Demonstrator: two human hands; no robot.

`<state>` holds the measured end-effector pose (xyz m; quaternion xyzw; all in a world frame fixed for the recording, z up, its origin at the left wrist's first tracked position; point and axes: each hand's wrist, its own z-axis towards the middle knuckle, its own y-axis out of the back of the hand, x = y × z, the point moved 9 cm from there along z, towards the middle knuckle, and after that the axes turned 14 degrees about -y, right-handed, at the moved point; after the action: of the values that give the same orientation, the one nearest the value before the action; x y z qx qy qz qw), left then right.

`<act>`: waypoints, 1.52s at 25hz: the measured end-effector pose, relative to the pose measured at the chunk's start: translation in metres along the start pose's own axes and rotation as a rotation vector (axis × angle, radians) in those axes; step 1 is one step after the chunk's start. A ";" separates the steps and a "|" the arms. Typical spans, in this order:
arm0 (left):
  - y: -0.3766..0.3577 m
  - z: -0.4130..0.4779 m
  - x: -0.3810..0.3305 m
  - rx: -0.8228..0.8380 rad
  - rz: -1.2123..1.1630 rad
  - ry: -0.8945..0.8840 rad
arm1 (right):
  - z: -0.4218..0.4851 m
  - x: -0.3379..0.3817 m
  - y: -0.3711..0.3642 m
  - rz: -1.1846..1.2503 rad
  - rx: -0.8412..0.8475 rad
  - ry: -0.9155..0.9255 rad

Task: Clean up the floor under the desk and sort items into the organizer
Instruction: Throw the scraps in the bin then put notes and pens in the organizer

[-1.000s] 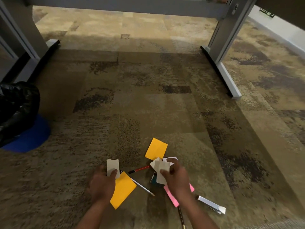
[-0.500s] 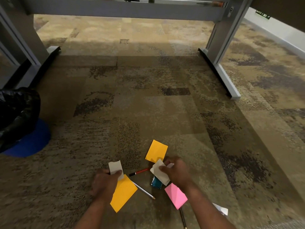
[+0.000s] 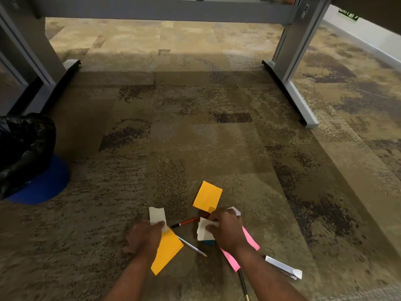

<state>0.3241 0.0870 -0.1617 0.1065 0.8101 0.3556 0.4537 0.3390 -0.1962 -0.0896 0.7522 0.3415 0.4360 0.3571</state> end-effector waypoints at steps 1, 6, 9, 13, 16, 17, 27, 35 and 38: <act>0.005 -0.005 -0.005 -0.021 -0.010 0.003 | -0.003 0.002 0.000 -0.010 -0.021 0.014; 0.034 -0.035 -0.048 -0.225 -0.045 -0.076 | -0.018 0.001 0.009 -0.137 -0.132 -0.026; 0.035 -0.040 -0.077 -0.278 -0.183 -0.239 | -0.023 -0.001 0.002 -0.227 -0.079 -0.066; 0.020 -0.050 -0.106 -0.168 -0.423 -0.302 | -0.018 -0.005 0.004 -0.241 0.013 -0.045; 0.006 -0.055 -0.107 -0.108 -0.477 -0.289 | -0.015 -0.007 0.012 -0.128 0.110 -0.033; 0.003 -0.055 -0.105 -0.099 -0.485 -0.279 | -0.015 -0.008 0.015 -0.054 0.154 -0.041; -0.044 -0.079 -0.105 0.199 -0.673 -0.093 | 0.000 -0.097 0.055 1.219 0.083 -0.737; -0.083 -0.114 -0.114 0.496 -0.602 0.053 | 0.004 -0.103 0.026 0.926 0.073 -0.706; -0.086 -0.122 -0.115 0.528 -0.575 0.039 | 0.001 -0.103 0.027 0.822 0.054 -0.671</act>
<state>0.3031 -0.0904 -0.1031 -0.0187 0.8790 -0.0050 0.4764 0.3055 -0.2946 -0.1100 0.9310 -0.1036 0.2663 0.2269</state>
